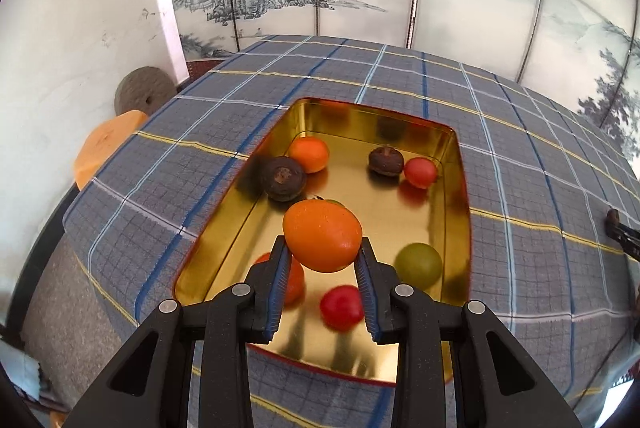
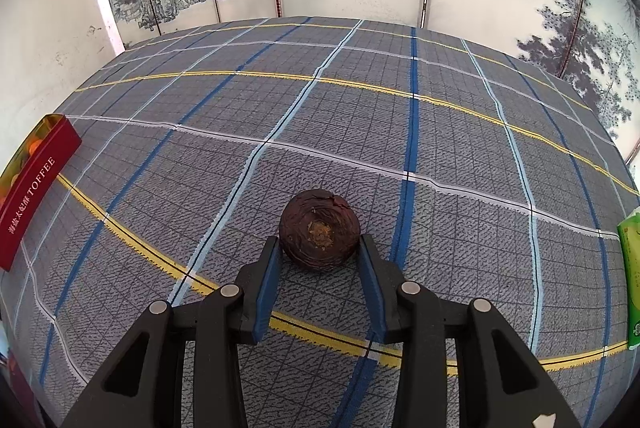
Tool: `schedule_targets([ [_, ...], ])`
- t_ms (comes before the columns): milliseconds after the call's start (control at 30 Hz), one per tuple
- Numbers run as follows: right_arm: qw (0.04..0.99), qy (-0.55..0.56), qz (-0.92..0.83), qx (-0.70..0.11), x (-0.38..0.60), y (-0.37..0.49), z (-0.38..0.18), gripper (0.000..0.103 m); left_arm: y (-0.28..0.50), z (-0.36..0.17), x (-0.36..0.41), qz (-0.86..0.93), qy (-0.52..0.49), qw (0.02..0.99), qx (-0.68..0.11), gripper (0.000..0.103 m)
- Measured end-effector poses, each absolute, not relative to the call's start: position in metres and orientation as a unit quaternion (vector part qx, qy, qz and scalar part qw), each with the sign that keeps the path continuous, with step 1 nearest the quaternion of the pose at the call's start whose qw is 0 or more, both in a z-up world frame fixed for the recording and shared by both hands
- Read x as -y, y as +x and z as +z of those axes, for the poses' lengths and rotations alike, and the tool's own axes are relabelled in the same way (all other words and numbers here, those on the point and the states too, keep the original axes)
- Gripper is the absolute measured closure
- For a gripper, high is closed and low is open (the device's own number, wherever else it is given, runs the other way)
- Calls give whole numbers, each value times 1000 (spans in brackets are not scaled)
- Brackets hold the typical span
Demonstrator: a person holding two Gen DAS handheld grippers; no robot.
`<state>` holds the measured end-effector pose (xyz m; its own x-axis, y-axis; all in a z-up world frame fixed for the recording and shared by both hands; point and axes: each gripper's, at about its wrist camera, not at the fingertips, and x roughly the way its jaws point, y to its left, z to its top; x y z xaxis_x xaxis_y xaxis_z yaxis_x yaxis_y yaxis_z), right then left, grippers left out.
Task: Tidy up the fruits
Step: 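Carry the orange into the tin and open the left gripper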
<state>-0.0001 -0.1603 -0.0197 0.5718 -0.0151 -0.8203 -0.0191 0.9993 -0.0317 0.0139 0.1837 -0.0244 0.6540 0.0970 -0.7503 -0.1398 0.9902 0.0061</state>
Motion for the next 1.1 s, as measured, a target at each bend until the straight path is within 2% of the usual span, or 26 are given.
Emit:
schedule_targets([
  [567, 886, -19, 0, -463, 160, 0, -20, 65, 72, -27, -163, 48, -33, 900, -433, 68],
  [767, 886, -19, 1, -463, 159, 0, -20, 65, 76, -27, -149, 47, -6, 902, -429, 67],
  [867, 886, -19, 0, -463, 159, 0, -20, 65, 74, -27, -143, 53, 12, 904, -424, 63],
  [1000, 886, -20, 0, -463, 159, 0, -20, 65, 69, -23, -142, 61, 23, 910, -409, 52],
  [1100, 886, -20, 0, -463, 159, 0, -20, 65, 67, -19, -139, 68, 36, 913, -402, 50],
])
